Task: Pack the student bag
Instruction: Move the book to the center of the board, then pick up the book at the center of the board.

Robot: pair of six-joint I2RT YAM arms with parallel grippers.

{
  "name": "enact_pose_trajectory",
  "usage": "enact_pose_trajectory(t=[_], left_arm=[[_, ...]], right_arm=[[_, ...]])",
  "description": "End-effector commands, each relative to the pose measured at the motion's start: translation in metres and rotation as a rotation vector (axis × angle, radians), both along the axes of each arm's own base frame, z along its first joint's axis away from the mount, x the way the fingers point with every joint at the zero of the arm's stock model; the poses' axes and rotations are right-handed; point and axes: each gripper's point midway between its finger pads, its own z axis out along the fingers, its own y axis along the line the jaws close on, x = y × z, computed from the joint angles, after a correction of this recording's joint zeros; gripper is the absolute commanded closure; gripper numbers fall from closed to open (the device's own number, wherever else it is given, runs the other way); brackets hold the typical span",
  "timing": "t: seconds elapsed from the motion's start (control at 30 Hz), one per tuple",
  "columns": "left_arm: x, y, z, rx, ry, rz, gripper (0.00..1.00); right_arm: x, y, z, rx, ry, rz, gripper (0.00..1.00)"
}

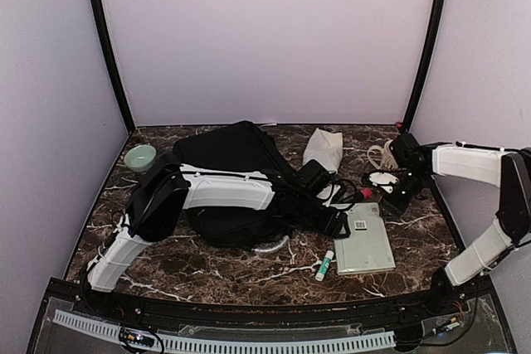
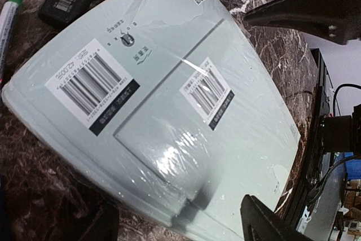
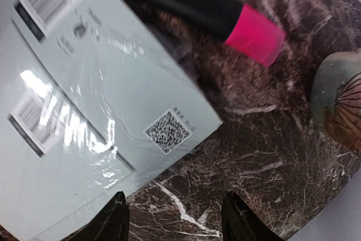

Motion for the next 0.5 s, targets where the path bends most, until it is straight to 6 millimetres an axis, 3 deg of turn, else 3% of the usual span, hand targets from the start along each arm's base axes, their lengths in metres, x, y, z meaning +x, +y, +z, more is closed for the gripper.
enact_pose_trajectory(t=[0.0, 0.17, 0.47], left_arm=[[0.006, 0.007, 0.027, -0.012, -0.031, 0.088, 0.23], [0.015, 0.005, 0.035, -0.045, -0.015, 0.144, 0.22], [0.021, 0.006, 0.032, -0.090, 0.111, 0.227, 0.21]], right_arm=[[0.018, 0.000, 0.046, 0.170, -0.063, -0.160, 0.43], [0.016, -0.004, 0.054, 0.332, 0.070, -0.304, 0.44], [-0.003, 0.007, 0.005, 0.398, 0.313, -0.346, 0.49]])
